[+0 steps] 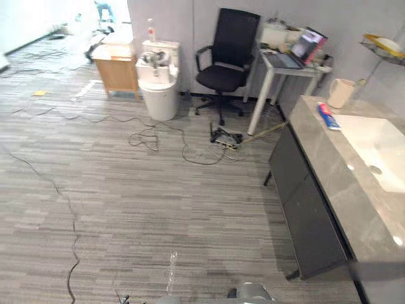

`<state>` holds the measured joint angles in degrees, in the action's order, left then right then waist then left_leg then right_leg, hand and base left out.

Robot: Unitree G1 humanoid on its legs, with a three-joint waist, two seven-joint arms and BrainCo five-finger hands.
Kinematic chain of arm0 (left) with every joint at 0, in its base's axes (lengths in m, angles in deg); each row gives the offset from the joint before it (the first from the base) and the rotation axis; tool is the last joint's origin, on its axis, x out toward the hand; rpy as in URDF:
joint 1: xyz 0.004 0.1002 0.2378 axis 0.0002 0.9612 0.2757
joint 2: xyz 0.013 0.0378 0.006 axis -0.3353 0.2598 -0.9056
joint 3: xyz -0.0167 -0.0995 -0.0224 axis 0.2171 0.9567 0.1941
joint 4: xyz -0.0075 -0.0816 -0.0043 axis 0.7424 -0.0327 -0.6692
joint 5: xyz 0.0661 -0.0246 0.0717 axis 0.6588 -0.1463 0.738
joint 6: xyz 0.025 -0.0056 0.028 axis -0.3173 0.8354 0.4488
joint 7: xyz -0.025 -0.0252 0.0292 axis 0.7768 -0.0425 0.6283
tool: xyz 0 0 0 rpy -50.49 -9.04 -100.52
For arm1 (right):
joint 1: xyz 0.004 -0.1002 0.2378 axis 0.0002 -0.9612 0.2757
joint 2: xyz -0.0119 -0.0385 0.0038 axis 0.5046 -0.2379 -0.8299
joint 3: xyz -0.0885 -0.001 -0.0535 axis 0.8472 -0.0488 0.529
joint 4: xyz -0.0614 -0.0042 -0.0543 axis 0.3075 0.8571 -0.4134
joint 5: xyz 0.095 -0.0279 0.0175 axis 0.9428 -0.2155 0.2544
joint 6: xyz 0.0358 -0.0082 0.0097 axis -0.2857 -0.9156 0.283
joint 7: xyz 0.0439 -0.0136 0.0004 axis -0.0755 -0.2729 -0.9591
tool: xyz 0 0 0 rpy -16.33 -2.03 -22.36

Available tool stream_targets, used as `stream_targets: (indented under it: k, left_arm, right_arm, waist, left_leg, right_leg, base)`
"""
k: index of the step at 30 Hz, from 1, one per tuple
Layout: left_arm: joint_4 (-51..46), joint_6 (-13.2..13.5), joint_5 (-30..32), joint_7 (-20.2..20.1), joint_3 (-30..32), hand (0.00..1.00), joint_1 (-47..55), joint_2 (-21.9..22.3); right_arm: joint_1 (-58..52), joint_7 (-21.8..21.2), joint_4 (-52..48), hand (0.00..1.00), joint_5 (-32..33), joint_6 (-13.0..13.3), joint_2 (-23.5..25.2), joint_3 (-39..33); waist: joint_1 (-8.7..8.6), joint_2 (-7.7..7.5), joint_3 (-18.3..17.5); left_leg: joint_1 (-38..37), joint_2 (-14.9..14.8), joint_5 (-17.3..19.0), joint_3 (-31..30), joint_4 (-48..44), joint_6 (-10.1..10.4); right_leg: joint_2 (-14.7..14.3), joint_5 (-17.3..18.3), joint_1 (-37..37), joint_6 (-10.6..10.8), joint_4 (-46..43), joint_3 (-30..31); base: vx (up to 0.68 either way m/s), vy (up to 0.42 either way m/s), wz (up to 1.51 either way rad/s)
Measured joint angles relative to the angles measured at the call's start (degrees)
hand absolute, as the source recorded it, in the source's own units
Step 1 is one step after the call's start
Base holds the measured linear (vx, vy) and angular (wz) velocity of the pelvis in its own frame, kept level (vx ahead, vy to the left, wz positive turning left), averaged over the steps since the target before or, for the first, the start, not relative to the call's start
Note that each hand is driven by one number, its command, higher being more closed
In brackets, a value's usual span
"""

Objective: Organize washtable

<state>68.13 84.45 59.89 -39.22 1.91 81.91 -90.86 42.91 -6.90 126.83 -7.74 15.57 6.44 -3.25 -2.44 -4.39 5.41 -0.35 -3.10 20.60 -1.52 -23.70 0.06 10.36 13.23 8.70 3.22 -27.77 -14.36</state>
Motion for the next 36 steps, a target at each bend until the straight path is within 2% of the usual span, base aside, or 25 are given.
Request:
stream_targets:
  k: [2,3,4,5,6,7,8,9,10,11,12,13,14,15,16,17,18,20,24,25,26,33,36]
  left_arm:
    - [-1.18,0.05,0.05,-0.02,0.93,0.0,1.2,1.24]
    - [-1.47,0.14,0.05,-0.05,1.21,0.0,1.63,1.49]
    - [-1.82,0.03,0.08,-0.18,3.58,0.0,2.01,2.02]
    - [-2.75,-0.07,0.06,-0.06,5.97,0.0,1.66,2.85]
    - [-3.33,-0.1,0.04,-0.06,6.99,0.0,1.78,3.45]
    - [-3.94,-0.08,0.0,-0.04,8.18,0.0,2.56,4.63]
    - [-3.93,-0.12,-0.08,0.04,8.64,0.0,3.13,4.58]
    - [-3.87,-0.1,-0.1,0.02,8.47,0.0,3.25,4.38]
    - [-3.78,-0.09,-0.11,0.03,7.89,0.0,2.85,3.97]
    - [-3.77,0.09,-0.11,0.06,7.31,0.0,2.07,3.51]
    - [-3.78,0.21,-0.11,0.07,7.15,0.0,2.0,3.35]
    - [-3.74,0.23,-0.15,0.28,6.49,0.0,1.97,3.53]
    - [-3.09,0.54,-0.17,0.65,5.19,0.0,1.77,4.29]
    - [-2.83,0.56,-0.22,0.74,5.29,0.0,1.69,3.87]
    - [-2.34,0.79,-0.57,1.45,4.85,0.0,0.85,2.47]
    - [-2.4,1.19,-0.77,1.57,4.89,0.0,0.67,1.92]
    - [-2.39,1.56,-0.72,1.54,4.98,0.0,0.71,1.48]
    - [-1.0,1.3,-0.71,1.54,5.12,0.0,1.0,1.63]
    - [0.22,1.3,-0.35,1.49,5.36,0.0,0.9,1.48]
    - [0.65,1.29,-0.04,1.48,5.28,0.0,0.8,1.5]
    - [2.69,1.4,0.57,1.68,0.16,0.0,3.89,-1.61]
    - [2.56,1.45,0.37,2.62,-0.09,0.0,3.32,-1.47]
    - [1.24,1.55,-1.06,3.48,-0.07,0.0,2.29,-1.12]
  right_arm:
    - [-0.54,-0.99,-0.05,0.0,-0.02,0.08,-0.64,-0.74]
    - [-0.57,-1.28,-0.15,0.0,0.0,0.12,-0.74,-0.89]
    - [-0.51,-1.38,-0.44,0.0,-0.04,0.17,-0.78,-0.99]
    - [-0.54,-1.42,-0.8,0.0,-0.11,0.17,-0.81,-0.95]
    - [-0.62,-1.43,-1.03,0.0,-0.12,0.17,-1.06,-0.83]
    - [-0.37,-1.39,-1.31,0.0,-0.12,0.2,-2.04,0.2]
    - [0.46,-1.05,-1.39,0.0,-0.07,0.56,-1.97,0.87]
    - [1.17,-0.97,-1.31,0.0,-0.08,0.77,-1.97,0.91]
    - [2.12,-0.92,-1.21,0.0,-0.11,0.99,-1.94,0.9]
    - [3.51,-0.87,-0.63,0.0,-0.25,1.05,-1.84,0.92]
    - [3.99,-0.89,-0.51,0.0,-0.67,1.06,-1.83,1.01]
    - [4.1,-0.9,-0.75,0.0,-0.79,1.37,-2.23,1.14]
    - [4.0,-0.9,-0.07,0.0,-1.07,1.42,-3.74,1.19]
    - [4.24,-0.55,0.47,0.0,-1.16,1.35,-3.43,1.35]
    - [4.6,-0.5,1.09,0.0,-1.22,1.4,-2.43,2.25]
    - [4.8,-0.6,1.15,0.0,-1.3,1.42,-1.73,2.27]
    - [5.08,-0.94,1.47,0.0,-1.46,1.52,-1.07,2.13]
    - [5.08,-1.14,1.74,0.0,-1.38,1.6,-1.11,2.0]
    - [5.14,-1.18,2.88,0.0,-1.29,1.76,-1.6,1.85]
    - [5.31,-1.1,3.67,0.0,-1.36,1.73,-2.1,1.8]
    - [7.96,-0.92,9.92,0.0,-1.7,1.74,-2.59,4.49]
    - [7.76,-0.89,9.1,0.0,-1.69,2.2,-2.6,4.67]
    - [7.23,-0.61,6.53,0.0,-1.67,3.12,-2.15,5.42]
  waist:
    - [0.05,2.02,-1.66]
    - [0.01,1.8,-2.26]
    - [-0.65,2.45,-2.06]
    - [-0.51,2.58,-1.88]
    - [0.04,2.96,-1.71]
    - [0.79,3.9,-1.78]
    - [1.77,3.02,-1.7]
    - [1.87,3.01,-1.87]
    - [1.69,2.7,-1.72]
    - [1.82,1.57,-1.16]
    - [1.84,1.39,-1.05]
    - [1.74,2.0,-0.97]
    - [2.2,3.81,-0.97]
    - [2.23,3.76,-0.69]
    - [1.98,1.4,-1.0]
    - [2.01,0.45,-1.13]
    - [1.98,-0.37,-1.14]
    - [1.93,-0.1,-1.35]
    - [1.57,0.27,-1.48]
    - [1.55,0.58,-1.62]
    - [0.24,-2.55,-0.3]
    - [0.34,-2.24,-0.02]
    - [0.49,-2.26,1.79]
  left_leg:
    - [-2.18,-2.42,-0.11,-0.93,2.21,1.87]
    - [-2.18,-2.89,-0.2,-0.81,0.73,2.67]
    - [1.33,-4.0,-0.59,-1.55,-7.67,4.08]
    - [5.45,-5.36,-3.25,-1.69,-18.72,8.59]
    - [7.08,-6.77,-5.38,-1.37,-23.76,10.38]
    - [9.67,-9.54,-11.36,0.78,-32.87,10.57]
    - [11.67,-12.07,-14.36,3.63,-39.33,9.31]
    - [12.64,-12.79,-12.2,4.85,-40.7,7.35]
    - [14.92,-13.43,-8.1,7.21,-40.62,5.86]
    - [16.48,-13.35,-5.33,9.72,-36.39,4.85]
    - [17.08,-13.07,-4.84,10.83,-32.03,4.47]
    - [16.98,-12.28,-5.95,11.92,-18.55,4.08]
    - [15.07,-10.72,-14.44,11.09,-4.5,3.72]
    - [14.67,-10.05,-14.64,11.2,-3.94,3.55]
    - [12.99,-7.72,-16.05,11.62,0.53,3.47]
    - [12.24,-6.98,-17.06,12.37,2.65,3.42]
    - [11.43,-6.09,-17.79,12.96,4.94,3.63]
    - [8.65,-5.38,-18.66,14.47,8.33,3.34]
    - [-0.68,-2.65,-27.7,15.99,27.14,3.18]
    - [-1.43,-2.35,-28.9,15.84,29.63,3.29]
    - [-1.75,2.2,-27.24,12.09,29.69,2.56]
    - [0.06,1.02,-26.73,12.73,29.69,2.87]
    - [2.29,0.18,-26.79,13.57,29.64,2.93]
  right_leg:
    - [-1.93,0.63,-2.76,-0.29,2.59,-2.31]
    - [-2.73,0.56,-4.01,-0.49,3.74,-2.83]
    - [-4.18,0.69,-6.29,-0.73,5.62,-4.11]
    - [-5.46,0.66,-8.66,-0.78,7.04,-4.42]
    - [-6.43,0.64,-9.94,-0.82,7.85,-4.2]
    - [-8.41,0.52,-12.94,-1.46,9.82,-2.42]
    - [-8.87,0.58,-15.57,-2.05,11.86,0.3]
    - [-8.82,0.6,-16.45,-2.09,12.73,1.42]
    - [-8.07,0.58,-18.02,-2.06,14.01,3.18]
    - [-6.07,0.56,-18.96,-2.02,14.43,4.92]
    - [-5.08,0.47,-19.02,-1.86,14.32,5.32]
    - [-3.71,-0.12,-19.15,-0.84,14.05,5.35]
    - [-3.24,0.01,-19.42,1.18,13.97,6.53]
    - [-2.39,0.25,-19.41,1.61,14.13,6.77]
    - [-1.67,-0.42,-19.13,1.47,16.21,8.15]
    - [-2.0,-0.82,-18.36,1.34,17.51,8.67]
    - [-3.34,-3.1,-16.79,0.73,19.71,8.74]
    - [-2.68,-5.26,-16.97,1.46,19.82,8.84]
    - [-2.29,-7.19,-17.02,1.65,20.28,9.85]
    - [-2.32,-7.19,-17.0,1.65,20.61,9.71]
    - [0.0,-2.41,-19.36,4.17,23.84,11.13]
    - [-0.73,-3.13,-17.46,3.62,23.56,10.86]
    - [-1.19,-4.12,-15.43,3.65,23.73,9.77]
  base:
    - [0.35,-0.072,0.27]
    - [0.36,-0.061,0.28]
    - [0.38,-0.059,0.18]
    - [0.44,-0.071,0.03]
    - [0.41,-0.043,-0.55]
    - [0.33,-0.009,-1.03]
    - [0.33,0.037,-1.14]
    - [0.34,0.075,-1.04]
    - [0.42,0.141,-0.77]
    - [0.34,0.161,-0.67]
    - [0.3,0.211,-0.54]
    - [0.28,0.324,-0.45]
    - [0.23,0.28,-0.34]
    - [0.22,0.254,-0.1]
    - [0.13,0.095,0.05]
    - [0.18,0.15,0.0]
    - [0.13,0.147,-0.15]
    - [0.09,0.117,-0.26]
    - [0.0,0.057,-0.12]
    - [-0.04,0.041,0.02]
    - [0.0,0.0,0.0]
    - [-0.01,-0.003,0.0]
    - [-0.07,-0.013,0.06]
